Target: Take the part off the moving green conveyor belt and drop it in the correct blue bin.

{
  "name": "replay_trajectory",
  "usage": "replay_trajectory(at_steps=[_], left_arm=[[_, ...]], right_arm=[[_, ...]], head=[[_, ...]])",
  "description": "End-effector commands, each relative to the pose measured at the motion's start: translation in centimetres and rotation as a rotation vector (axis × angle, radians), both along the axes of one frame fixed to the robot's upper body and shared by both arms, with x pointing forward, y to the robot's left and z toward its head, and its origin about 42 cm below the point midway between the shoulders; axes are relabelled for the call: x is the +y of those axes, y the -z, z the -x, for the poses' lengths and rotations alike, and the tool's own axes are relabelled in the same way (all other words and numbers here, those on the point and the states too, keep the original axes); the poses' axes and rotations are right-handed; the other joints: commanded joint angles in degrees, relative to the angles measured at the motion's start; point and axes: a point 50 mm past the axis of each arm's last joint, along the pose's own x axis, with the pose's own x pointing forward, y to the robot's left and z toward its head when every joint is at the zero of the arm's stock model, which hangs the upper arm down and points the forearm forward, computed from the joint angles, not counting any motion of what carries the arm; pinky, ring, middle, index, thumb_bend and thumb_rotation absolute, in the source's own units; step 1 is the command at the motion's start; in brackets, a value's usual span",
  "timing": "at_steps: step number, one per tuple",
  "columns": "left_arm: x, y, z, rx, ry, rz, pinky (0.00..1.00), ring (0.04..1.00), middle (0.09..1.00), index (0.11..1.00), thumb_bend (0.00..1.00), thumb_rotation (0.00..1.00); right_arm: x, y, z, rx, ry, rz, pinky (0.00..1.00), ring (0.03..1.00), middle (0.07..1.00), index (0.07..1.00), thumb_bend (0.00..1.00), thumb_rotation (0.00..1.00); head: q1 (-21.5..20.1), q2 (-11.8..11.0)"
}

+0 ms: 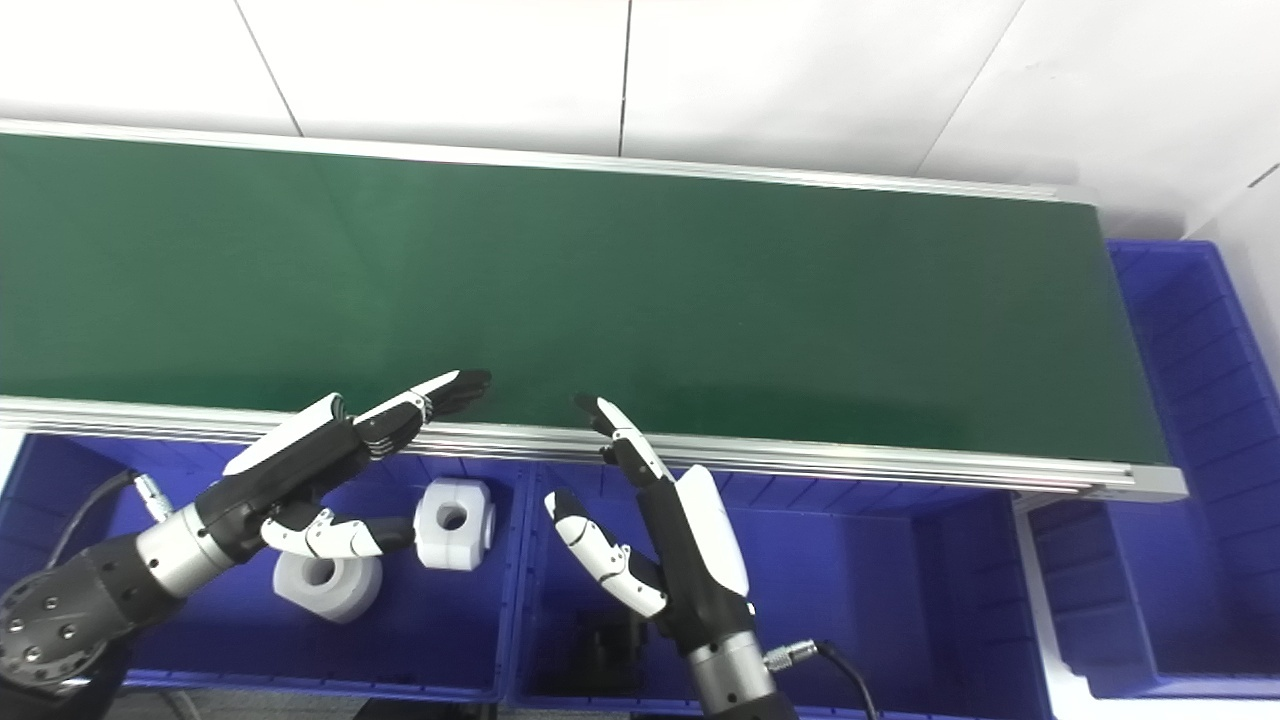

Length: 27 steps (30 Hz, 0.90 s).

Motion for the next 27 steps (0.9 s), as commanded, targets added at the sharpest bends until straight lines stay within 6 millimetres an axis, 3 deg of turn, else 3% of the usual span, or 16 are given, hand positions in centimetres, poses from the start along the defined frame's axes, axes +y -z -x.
replay_trajectory(at_steps=[1, 21, 27], left_arm=[[0.28, -1.12, -0.41, -0.052, 0.01, -0.003, 1.0, 1.0, 1.0, 1.0, 0.33, 0.63], [0.26, -1.18, -0.3, -0.057, 0.015, -0.005, 1.0, 1.0, 1.0, 1.0, 0.33, 0.61], [0.15, -1.2, -0.26, -0.057, 0.01, -0.007, 1.0, 1.0, 1.0, 1.0, 0.33, 0.64]], right_arm=[[0.36, -1.09, -0.02, -0.066, -0.006, -0.035, 0.84, 0.901, 0.927, 0.915, 0.36, 0.81], [0.44, -0.97, 0.09, -0.067, -0.004, -0.037, 0.83, 0.895, 0.921, 0.907, 0.36, 0.82], [0.41, -0.89, 0.13, -0.063, -0.004, -0.044, 0.83, 0.896, 0.923, 0.908, 0.35, 0.8]], head=[[0.1, 0.0], [0.4, 0.0], [0.5, -0.1]])
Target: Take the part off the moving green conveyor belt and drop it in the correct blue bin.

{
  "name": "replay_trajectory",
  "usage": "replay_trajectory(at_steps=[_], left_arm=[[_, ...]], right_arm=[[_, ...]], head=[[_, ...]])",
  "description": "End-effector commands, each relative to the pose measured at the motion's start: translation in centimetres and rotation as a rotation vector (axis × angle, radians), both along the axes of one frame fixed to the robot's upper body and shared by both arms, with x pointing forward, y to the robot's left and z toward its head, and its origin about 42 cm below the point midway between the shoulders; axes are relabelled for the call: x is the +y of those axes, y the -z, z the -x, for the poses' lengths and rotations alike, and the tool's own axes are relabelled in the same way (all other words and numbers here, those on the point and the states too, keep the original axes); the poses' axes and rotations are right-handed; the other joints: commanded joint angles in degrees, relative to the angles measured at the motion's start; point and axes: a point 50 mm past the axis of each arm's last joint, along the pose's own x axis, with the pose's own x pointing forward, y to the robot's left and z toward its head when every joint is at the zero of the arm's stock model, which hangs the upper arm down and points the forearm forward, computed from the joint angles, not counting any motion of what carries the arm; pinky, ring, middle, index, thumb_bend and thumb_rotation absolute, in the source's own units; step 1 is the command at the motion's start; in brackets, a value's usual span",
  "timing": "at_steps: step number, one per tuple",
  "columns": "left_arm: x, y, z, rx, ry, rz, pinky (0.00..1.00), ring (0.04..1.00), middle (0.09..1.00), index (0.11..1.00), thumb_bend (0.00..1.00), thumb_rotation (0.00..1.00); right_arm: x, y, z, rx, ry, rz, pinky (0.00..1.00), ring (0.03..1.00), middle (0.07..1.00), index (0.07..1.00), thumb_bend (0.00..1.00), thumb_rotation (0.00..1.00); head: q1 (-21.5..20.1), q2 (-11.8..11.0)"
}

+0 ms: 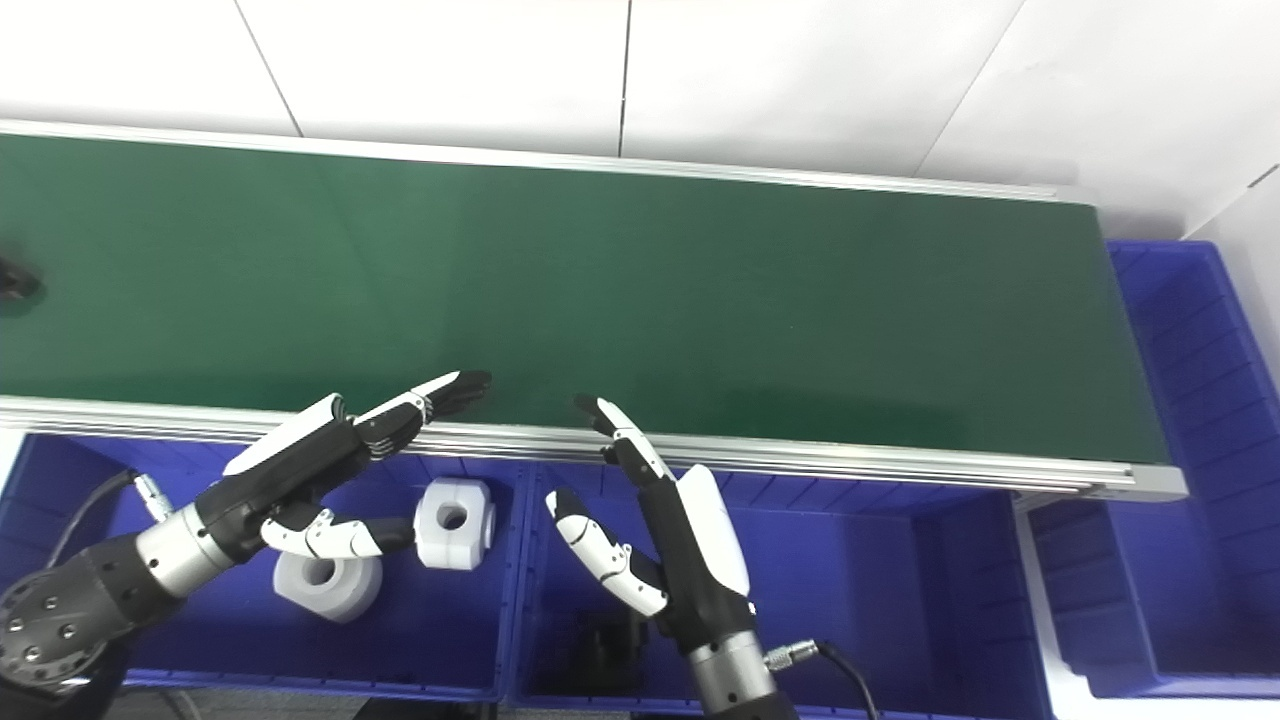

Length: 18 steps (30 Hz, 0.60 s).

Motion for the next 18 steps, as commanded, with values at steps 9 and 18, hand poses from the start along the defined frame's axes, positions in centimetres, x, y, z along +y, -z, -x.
replay_trajectory(at_steps=[9, 18], left_arm=[[0.22, -1.04, -0.24, -0.049, 0.004, -0.003, 1.0, 1.0, 1.0, 1.0, 0.34, 0.65], [0.17, -1.11, -0.25, -0.048, 0.001, -0.002, 0.99, 1.0, 1.0, 1.0, 0.33, 0.63]], right_arm=[[0.48, -0.89, 0.11, -0.062, -0.01, -0.043, 0.84, 0.9, 0.926, 0.91, 0.36, 0.82], [0.55, -0.8, 0.1, -0.069, -0.01, -0.045, 0.83, 0.897, 0.923, 0.908, 0.35, 0.81]], head=[[0.1, -0.1], [0.2, -0.1]])
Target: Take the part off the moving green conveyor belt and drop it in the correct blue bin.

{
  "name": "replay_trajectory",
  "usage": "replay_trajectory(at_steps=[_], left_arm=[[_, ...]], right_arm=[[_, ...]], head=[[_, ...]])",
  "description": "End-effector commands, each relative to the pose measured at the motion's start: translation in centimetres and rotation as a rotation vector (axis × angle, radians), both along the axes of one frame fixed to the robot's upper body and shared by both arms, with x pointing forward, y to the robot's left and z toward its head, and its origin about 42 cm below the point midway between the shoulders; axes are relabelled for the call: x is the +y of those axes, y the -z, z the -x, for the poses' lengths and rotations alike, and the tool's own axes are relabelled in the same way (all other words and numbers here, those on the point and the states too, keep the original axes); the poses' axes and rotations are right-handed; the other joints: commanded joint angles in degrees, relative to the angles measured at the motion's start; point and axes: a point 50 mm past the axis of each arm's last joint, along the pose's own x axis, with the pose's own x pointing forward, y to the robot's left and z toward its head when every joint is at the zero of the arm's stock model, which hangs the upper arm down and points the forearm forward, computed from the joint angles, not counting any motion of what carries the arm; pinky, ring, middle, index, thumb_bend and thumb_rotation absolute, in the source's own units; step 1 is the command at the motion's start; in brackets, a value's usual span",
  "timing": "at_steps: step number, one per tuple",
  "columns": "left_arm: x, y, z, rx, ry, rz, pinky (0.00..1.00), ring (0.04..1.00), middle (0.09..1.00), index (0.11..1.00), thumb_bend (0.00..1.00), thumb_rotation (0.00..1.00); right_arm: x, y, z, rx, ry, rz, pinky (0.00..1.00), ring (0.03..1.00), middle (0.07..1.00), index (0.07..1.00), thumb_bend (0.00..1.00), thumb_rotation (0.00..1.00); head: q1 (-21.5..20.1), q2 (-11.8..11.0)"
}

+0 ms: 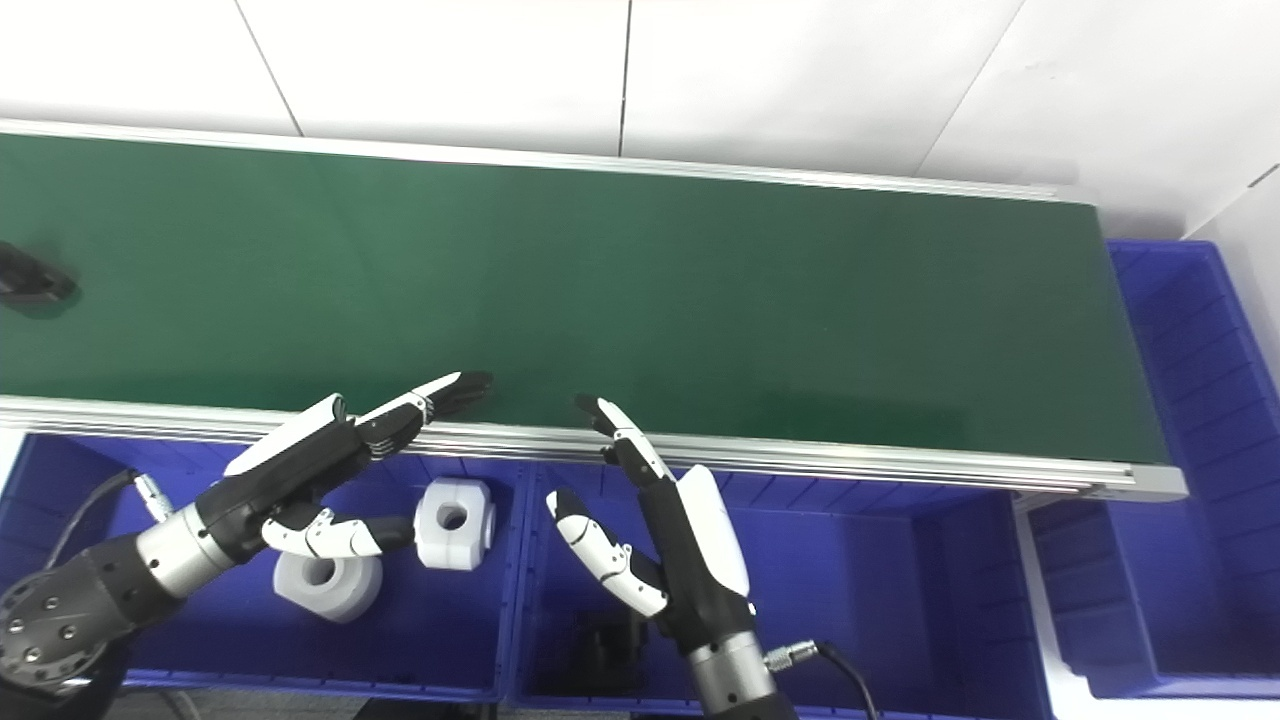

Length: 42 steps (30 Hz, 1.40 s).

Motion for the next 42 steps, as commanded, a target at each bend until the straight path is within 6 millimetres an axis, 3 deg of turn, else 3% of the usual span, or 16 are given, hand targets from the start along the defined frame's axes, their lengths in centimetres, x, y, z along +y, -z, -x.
replay_trajectory(at_steps=[1, 42], left_arm=[[0.19, -1.08, -0.26, -0.042, 0.0, 0.008, 0.99, 1.0, 1.0, 1.0, 0.33, 0.63], [0.31, -1.18, -0.33, -0.05, 0.01, -0.002, 1.0, 1.0, 1.0, 1.0, 0.34, 0.63]], right_arm=[[0.53, -0.95, 0.09, -0.071, -0.009, -0.045, 0.83, 0.897, 0.923, 0.907, 0.36, 0.81], [0.56, -1.0, -0.02, -0.072, -0.005, -0.039, 0.83, 0.894, 0.921, 0.908, 0.36, 0.83]], head=[[0.1, 0.0], [0.8, 0.1]])
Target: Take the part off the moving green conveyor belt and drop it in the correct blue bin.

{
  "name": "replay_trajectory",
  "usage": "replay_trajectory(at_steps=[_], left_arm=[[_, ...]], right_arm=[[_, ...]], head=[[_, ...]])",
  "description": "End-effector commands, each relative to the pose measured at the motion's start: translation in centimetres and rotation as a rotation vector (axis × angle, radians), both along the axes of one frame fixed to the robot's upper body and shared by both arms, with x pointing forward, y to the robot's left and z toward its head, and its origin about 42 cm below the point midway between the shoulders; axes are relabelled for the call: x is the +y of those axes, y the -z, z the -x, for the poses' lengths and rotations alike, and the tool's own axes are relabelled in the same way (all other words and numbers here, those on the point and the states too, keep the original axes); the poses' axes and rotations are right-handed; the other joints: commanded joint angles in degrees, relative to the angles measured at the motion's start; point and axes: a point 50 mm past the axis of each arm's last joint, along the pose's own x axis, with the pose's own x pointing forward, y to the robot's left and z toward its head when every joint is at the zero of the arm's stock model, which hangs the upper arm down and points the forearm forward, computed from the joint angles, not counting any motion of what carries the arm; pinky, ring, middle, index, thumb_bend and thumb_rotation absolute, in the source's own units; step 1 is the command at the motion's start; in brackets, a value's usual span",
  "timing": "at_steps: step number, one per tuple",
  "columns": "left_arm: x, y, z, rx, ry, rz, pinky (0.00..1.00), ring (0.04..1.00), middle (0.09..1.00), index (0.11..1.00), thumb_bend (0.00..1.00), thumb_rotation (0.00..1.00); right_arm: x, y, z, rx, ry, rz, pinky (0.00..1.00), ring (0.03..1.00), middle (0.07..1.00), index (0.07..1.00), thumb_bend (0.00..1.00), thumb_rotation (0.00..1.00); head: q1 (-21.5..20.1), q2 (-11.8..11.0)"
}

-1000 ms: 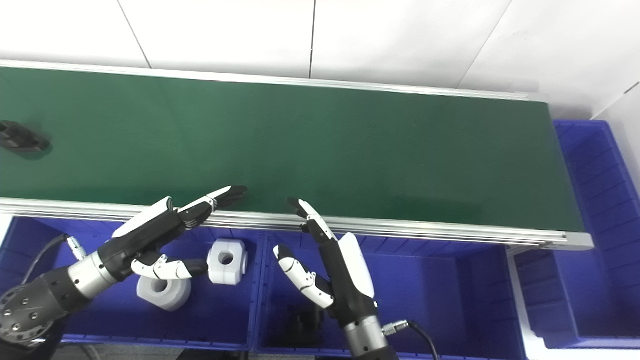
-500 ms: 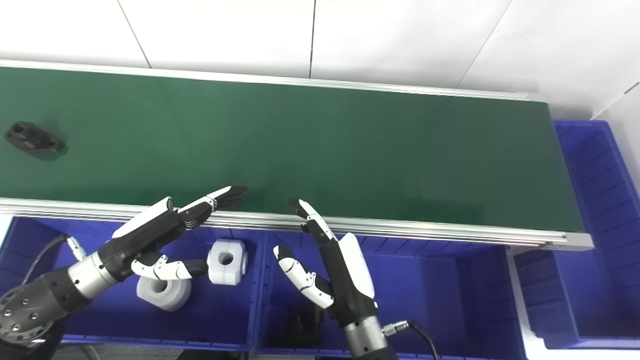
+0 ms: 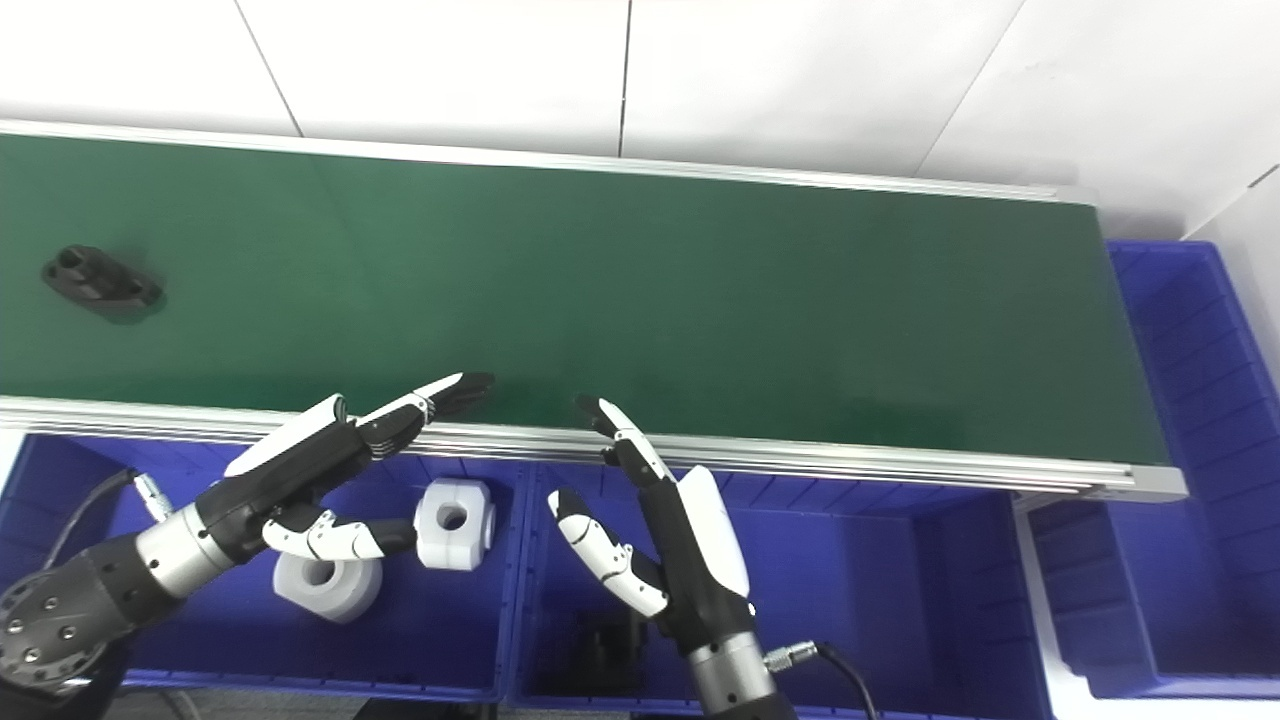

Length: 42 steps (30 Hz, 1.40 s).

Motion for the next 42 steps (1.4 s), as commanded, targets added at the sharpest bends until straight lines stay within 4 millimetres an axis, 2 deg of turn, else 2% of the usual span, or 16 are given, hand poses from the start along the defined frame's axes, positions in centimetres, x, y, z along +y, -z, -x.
replay_trajectory(at_steps=[1, 4, 5, 6, 7, 8, 10, 12, 15, 18, 21, 34, 42], left_arm=[[0.4, -1.0, -0.4, -0.042, 0.006, 0.004, 1.0, 1.0, 1.0, 1.0, 0.34, 0.63], [0.3, -0.9, -0.3, -0.048, 0.009, -0.006, 1.0, 1.0, 1.0, 1.0, 0.34, 0.63], [0.3, -0.8, -0.2, -0.046, 0.009, -0.006, 1.0, 1.0, 1.0, 1.0, 0.33, 0.63], [0.2, -0.7, -0.1, -0.043, 0.009, -0.005, 1.0, 1.0, 1.0, 1.0, 0.33, 0.62], [0.1, -0.5, 0.1, -0.038, 0.009, -0.001, 1.0, 1.0, 1.0, 1.0, 0.33, 0.62], [0.0, -0.3, 0.2, -0.035, 0.008, 0.002, 1.0, 1.0, 1.0, 1.0, 0.33, 0.59], [-0.3, 0.7, 0.7, -0.026, 0.005, 0.02, 0.99, 1.0, 1.0, 1.0, 0.33, 0.53], [-0.7, 1.6, 1.2, -0.02, 0.002, 0.036, 0.96, 1.0, 1.0, 0.991, 0.36, 0.47], [-1.1, 2.3, 1.6, -0.016, 0.0, 0.03, 0.94, 0.998, 1.0, 0.983, 0.37, 0.45], [-1.3, 2.5, 1.6, -0.02, -0.002, 0.023, 0.91, 0.982, 0.999, 0.968, 0.39, 0.41], [-1.4, 2.5, 1.6, -0.02, -0.004, 0.027, 0.9, 0.971, 0.991, 0.957, 0.42, 0.38], [-1.4, 2.4, 1.5, -0.014, -0.004, 0.023, 0.9, 0.97, 0.995, 0.956, 0.42, 0.3], [-1.4, 2.4, 1.4, -0.024, -0.007, 0.021, 0.9, 0.968, 0.994, 0.956, 0.41, 0.29]], right_arm=[[0.6, -1.0, 0.0, -0.07, -0.009, -0.039, 0.83, 0.894, 0.921, 0.908, 0.36, 0.82], [0.5, -0.9, 0.0, -0.066, -0.008, -0.038, 0.83, 0.892, 0.92, 0.907, 0.36, 0.81], [0.5, -0.8, 0.1, -0.064, -0.009, -0.037, 0.83, 0.892, 0.92, 0.906, 0.36, 0.81], [0.4, -0.7, 0.2, -0.063, -0.01, -0.036, 0.83, 0.895, 0.922, 0.909, 0.36, 0.82], [0.2, -0.5, 0.5, -0.061, -0.012, -0.034, 0.83, 0.897, 0.923, 0.91, 0.36, 0.82], [0.1, -0.3, 0.6, -0.06, -0.013, -0.032, 0.84, 0.902, 0.926, 0.915, 0.35, 0.84], [-0.4, 0.3, 1.2, -0.049, -0.018, -0.034, 0.84, 0.904, 0.93, 0.922, 0.34, 0.84], [-0.7, 0.9, 1.8, -0.044, -0.016, -0.036, 0.81, 0.888, 0.924, 0.918, 0.32, 0.8], [-0.9, 1.7, 2.4, -0.044, -0.007, -0.042, 0.8, 0.885, 0.923, 0.91, 0.3, 0.75], [-1.1, 2.0, 2.6, -0.041, 0.0, -0.042, 0.78, 0.88, 0.918, 0.9, 0.27, 0.68], [-1.1, 1.9, 2.7, -0.034, 0.002, -0.043, 0.77, 0.875, 0.918, 0.896, 0.24, 0.64], [-1.4, 2.2, 3.0, -0.038, 0.002, -0.051, 0.79, 0.876, 0.921, 0.903, 0.26, 0.62], [-1.6, 2.2, 2.9, -0.046, 0.001, -0.061, 0.79, 0.88, 0.924, 0.905, 0.26, 0.6]], head=[[0.2, -0.2], [1.2, -0.7], [4.2, -2.5], [4.2, -2.5], [7.5, -5.0], [8.1, -5.6], [12.0, -10.9], [13.6, -13.8], [15.8, -16.4], [16.7, -17.0], [16.6, -16.7], [16.6, -16.3], [16.4, -16.1]])
